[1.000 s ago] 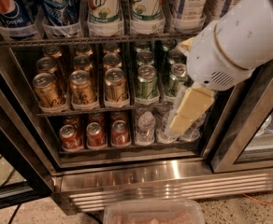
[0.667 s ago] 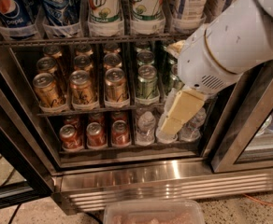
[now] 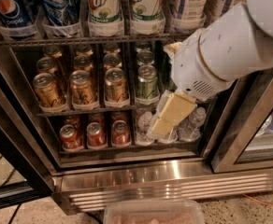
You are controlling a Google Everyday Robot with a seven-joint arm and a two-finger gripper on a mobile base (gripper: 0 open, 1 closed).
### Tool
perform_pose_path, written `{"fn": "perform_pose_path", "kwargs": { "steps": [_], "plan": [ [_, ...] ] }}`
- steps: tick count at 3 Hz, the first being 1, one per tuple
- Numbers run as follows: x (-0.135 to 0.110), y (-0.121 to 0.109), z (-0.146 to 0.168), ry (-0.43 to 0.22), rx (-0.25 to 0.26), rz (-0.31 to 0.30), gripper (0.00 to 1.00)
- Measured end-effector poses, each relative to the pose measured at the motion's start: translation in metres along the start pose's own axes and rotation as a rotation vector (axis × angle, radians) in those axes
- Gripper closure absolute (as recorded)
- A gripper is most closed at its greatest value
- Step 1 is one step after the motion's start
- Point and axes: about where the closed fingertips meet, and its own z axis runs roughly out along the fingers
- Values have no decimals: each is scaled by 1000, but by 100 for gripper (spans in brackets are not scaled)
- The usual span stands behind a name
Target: Pick pepsi can from top shelf of fridge
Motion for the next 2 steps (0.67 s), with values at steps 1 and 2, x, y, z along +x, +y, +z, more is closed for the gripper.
{"fn": "perform_pose_path", "kwargs": {
  "steps": [1,2],
  "plan": [
    [-12,4,21,-53,77,58,0],
    [-24,0,42,-108,159,141,0]
  ]
}}
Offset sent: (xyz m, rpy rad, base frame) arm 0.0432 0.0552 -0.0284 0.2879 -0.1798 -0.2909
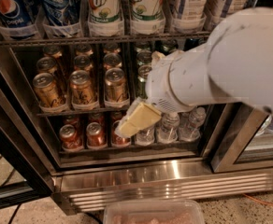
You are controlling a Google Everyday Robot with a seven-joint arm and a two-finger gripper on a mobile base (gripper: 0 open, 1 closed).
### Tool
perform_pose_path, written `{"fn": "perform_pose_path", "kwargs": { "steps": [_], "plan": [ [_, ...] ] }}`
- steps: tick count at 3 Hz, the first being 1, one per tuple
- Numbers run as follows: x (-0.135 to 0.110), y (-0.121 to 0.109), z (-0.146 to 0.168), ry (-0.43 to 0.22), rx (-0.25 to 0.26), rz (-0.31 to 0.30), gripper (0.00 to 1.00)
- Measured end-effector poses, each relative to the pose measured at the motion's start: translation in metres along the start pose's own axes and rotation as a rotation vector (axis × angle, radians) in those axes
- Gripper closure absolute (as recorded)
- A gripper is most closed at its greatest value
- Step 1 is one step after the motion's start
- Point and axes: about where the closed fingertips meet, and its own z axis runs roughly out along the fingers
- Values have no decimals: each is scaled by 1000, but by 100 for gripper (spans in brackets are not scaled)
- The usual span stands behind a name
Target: Pick pepsi can from top shelf of fridge
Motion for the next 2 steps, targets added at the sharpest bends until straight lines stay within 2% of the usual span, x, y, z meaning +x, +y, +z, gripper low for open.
{"fn": "perform_pose_path", "kwargs": {
  "steps": [1,2],
  "plan": [
    [-20,-2,21,-64,44,65,0],
    [-46,0,36,-120,47,65,0]
  ]
}}
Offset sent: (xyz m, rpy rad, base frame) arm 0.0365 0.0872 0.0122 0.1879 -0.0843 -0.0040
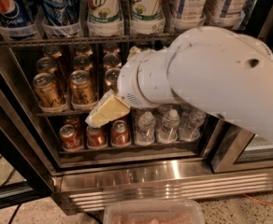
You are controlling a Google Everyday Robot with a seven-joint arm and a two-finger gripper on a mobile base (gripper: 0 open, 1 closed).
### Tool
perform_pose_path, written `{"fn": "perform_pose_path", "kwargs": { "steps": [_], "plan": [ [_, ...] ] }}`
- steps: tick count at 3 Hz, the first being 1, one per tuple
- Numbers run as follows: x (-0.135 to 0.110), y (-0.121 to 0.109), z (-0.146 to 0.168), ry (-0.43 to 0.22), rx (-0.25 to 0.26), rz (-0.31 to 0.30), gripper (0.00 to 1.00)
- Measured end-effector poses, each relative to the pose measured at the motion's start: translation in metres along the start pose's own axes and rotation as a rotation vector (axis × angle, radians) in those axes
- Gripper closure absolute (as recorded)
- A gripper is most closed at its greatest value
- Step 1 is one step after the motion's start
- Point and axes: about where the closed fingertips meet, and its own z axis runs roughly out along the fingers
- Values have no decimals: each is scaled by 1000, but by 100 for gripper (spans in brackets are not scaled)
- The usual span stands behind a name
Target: Pick pepsi can from top shelf of fridge
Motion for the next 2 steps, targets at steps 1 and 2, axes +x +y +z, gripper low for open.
{"fn": "perform_pose_path", "kwargs": {
  "steps": [1,2],
  "plan": [
    [-4,1,1,-13,4,3,0],
    [-7,3,1,-22,6,6,0]
  ]
}}
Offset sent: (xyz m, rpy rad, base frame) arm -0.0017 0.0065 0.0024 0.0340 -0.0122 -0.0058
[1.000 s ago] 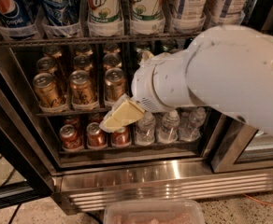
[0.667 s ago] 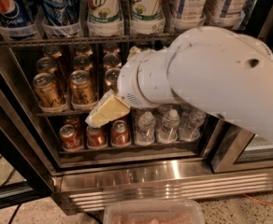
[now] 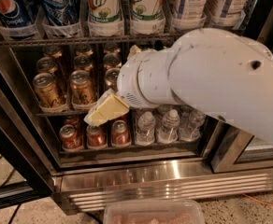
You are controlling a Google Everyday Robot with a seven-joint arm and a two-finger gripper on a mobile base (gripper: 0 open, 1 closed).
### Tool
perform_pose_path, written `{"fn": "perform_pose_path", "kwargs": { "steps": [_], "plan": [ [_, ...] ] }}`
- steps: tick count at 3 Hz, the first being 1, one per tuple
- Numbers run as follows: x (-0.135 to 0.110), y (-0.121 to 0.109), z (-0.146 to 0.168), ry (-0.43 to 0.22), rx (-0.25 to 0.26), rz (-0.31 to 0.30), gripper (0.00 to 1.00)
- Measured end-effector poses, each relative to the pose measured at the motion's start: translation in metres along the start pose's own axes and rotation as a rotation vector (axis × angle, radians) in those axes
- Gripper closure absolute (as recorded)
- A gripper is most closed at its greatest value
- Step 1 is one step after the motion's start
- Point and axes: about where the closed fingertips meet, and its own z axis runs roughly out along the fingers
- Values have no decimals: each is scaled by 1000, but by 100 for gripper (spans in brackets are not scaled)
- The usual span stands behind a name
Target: Pick pepsi can from top shelf of fridge
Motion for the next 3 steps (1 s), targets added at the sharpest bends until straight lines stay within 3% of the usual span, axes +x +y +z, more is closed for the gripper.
{"fn": "perform_pose_path", "kwargs": {
  "steps": [1,2,3],
  "plan": [
    [-31,12,12,-93,3,42,0],
    [-83,35,24,-245,16,171,0],
    [-124,34,22,-369,83,268,0]
  ]
}}
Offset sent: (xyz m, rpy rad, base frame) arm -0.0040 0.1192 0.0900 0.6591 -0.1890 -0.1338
